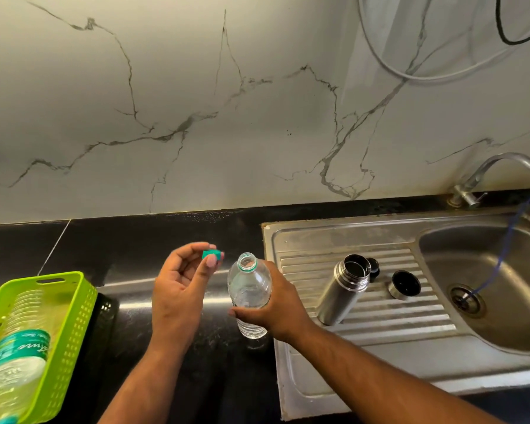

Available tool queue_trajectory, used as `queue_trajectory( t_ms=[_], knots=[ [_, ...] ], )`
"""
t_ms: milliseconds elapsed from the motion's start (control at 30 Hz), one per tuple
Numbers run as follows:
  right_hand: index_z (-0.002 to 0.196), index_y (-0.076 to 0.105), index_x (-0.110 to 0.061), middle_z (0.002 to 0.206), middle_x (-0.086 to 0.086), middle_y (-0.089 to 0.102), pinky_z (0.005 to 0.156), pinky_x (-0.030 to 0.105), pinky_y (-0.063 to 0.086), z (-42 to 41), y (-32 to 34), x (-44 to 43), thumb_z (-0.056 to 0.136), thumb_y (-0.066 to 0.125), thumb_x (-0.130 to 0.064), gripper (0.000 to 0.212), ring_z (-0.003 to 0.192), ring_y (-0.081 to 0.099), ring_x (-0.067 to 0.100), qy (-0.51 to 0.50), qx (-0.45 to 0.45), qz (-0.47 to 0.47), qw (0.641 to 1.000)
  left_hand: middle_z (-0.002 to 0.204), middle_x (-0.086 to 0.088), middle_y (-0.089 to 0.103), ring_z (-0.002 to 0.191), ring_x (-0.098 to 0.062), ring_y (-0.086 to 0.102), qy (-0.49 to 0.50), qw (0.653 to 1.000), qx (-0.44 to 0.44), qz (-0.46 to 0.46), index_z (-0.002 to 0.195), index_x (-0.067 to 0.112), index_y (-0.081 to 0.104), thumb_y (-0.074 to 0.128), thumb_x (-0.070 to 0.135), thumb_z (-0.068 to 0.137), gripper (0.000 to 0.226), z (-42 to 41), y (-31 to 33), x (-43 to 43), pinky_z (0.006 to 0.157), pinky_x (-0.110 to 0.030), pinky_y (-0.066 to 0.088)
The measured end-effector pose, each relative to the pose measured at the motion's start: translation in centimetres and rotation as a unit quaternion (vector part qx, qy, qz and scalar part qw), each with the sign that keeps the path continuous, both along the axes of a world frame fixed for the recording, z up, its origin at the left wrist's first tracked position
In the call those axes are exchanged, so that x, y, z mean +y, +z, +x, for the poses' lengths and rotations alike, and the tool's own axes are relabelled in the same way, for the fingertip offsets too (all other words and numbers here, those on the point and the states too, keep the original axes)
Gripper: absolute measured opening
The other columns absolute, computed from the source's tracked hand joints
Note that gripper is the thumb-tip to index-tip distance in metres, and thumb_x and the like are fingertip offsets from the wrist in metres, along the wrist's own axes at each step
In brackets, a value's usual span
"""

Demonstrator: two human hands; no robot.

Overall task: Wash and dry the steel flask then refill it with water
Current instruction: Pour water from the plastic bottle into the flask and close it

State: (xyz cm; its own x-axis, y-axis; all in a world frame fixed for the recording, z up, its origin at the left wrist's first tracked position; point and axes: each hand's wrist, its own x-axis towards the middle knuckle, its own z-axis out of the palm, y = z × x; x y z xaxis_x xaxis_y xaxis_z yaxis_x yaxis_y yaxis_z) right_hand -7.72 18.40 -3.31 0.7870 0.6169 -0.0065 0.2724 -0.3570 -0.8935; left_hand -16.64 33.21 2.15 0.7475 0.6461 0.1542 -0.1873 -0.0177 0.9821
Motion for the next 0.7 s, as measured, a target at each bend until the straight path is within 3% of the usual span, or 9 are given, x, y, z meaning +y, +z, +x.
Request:
queue_trajectory(
  t_ms=[100,233,467,567,700],
  knots=[
    [0.131,0.039,-0.044,0.124,-0.022,0.056,0.091,0.005,0.045,-0.2,0.3,-0.2,0.068,0.092,-0.048,0.082,0.112,0.058,0.001,-0.001,0.001,-0.011,1.000,0.114,-0.006,0.074,0.108,-0.019,0.072,-0.042,0.998,-0.038,0.039,0.119,0.007,0.063,0.070,0.004,0.088,0.032,0.7,2.1,-1.3,0.091,-0.026,0.058],
    [0.133,0.043,-0.039,0.125,-0.016,0.062,0.094,0.015,0.051,-0.3,0.5,-0.1,0.068,0.093,-0.045,0.082,0.112,0.061,0.004,0.000,0.004,-0.017,1.000,0.116,-0.001,0.073,0.113,-0.024,0.069,-0.102,0.992,-0.039,0.063,0.119,0.012,0.065,0.073,0.009,0.085,0.035,1.6,1.9,-2.2,0.095,-0.029,0.057],
    [0.137,0.043,-0.034,0.130,-0.010,0.061,0.099,0.015,0.050,-0.6,0.8,-0.2,0.073,0.091,-0.044,0.081,0.115,0.061,0.007,0.007,-0.003,-0.030,1.000,0.116,0.007,0.067,0.115,-0.020,0.067,-0.102,0.987,-0.037,0.121,0.113,0.032,0.072,0.069,0.016,0.087,0.031,0.7,0.8,-2.4,0.094,-0.022,0.055],
    [0.138,0.043,-0.033,0.130,-0.010,0.061,0.093,0.005,0.044,-0.6,0.9,-0.1,0.074,0.090,-0.044,0.081,0.113,0.059,0.005,0.011,-0.008,-0.036,0.999,0.115,0.008,0.067,0.114,-0.023,0.067,-0.111,0.984,-0.028,0.140,0.111,0.032,0.073,0.070,0.021,0.085,0.028,0.7,0.7,-2.0,0.094,-0.025,0.056],
    [0.138,0.043,-0.034,0.130,-0.011,0.061,0.097,0.011,0.048,-0.4,0.7,0.2,0.073,0.090,-0.046,0.082,0.113,0.061,0.006,0.007,-0.008,-0.036,0.999,0.115,0.005,0.070,0.114,-0.023,0.068,-0.129,0.981,-0.030,0.141,0.109,0.024,0.075,0.072,0.015,0.084,0.026,0.7,0.6,-1.6,0.096,-0.028,0.057]
  ],
)
